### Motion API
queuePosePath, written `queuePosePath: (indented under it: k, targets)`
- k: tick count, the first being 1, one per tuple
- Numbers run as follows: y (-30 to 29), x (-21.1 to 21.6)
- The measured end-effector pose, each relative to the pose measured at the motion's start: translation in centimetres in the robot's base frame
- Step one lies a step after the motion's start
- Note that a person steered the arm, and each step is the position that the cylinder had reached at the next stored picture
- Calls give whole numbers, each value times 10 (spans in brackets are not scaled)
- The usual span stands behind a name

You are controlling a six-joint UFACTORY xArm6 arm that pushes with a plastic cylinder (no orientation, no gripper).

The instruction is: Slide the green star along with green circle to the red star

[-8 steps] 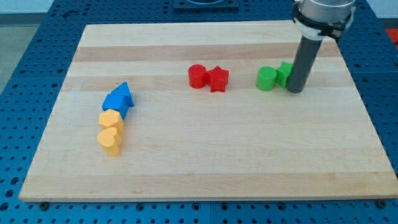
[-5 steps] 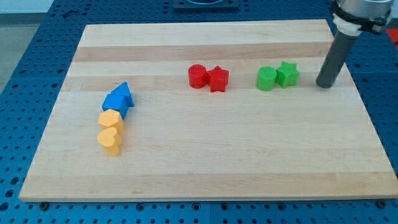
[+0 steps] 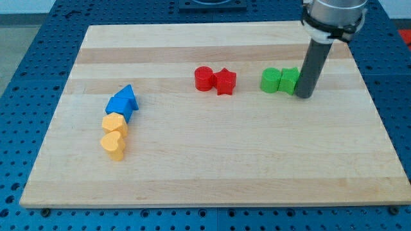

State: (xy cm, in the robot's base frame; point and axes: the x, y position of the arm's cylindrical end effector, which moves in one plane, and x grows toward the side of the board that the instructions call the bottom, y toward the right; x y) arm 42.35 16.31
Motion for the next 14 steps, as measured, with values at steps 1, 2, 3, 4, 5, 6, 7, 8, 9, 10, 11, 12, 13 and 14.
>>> queuePosePath:
  k: [1,2,3,4,5,6,7,8,9,10,11,12,13,14]
  targets:
    - [-13,15]
    - [-20,23]
    - [31,12]
    - [42,-5]
    - [33,-9]
    - [-8,-13]
    - [-25,-12]
    - [-27,-12]
    - [23,-13]
    - [42,-22]
    - [30,-47]
    - [15,-48]
    - [0,-41]
    - [-8,-34]
